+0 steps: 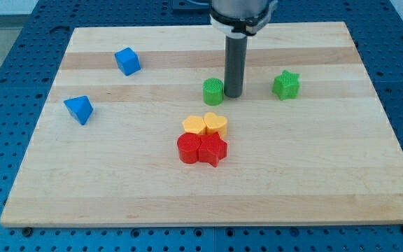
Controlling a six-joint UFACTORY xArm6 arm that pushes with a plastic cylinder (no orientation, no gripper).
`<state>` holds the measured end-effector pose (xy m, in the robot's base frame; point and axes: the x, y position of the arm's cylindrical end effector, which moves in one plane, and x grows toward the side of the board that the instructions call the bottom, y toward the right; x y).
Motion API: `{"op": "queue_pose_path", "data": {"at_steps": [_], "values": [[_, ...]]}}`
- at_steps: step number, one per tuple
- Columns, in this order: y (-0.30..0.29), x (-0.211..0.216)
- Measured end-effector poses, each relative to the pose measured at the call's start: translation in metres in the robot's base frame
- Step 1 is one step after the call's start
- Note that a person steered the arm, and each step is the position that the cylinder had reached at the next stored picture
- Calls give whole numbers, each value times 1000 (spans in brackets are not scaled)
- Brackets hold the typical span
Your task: Move the green star into the green circle
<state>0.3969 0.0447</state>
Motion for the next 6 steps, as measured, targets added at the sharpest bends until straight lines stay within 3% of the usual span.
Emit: {"op": "queue_pose_path", "data": {"at_steps": [1,4,5,6], "values": [[26,12],[174,9],[166,-25],[85,-40]]}}
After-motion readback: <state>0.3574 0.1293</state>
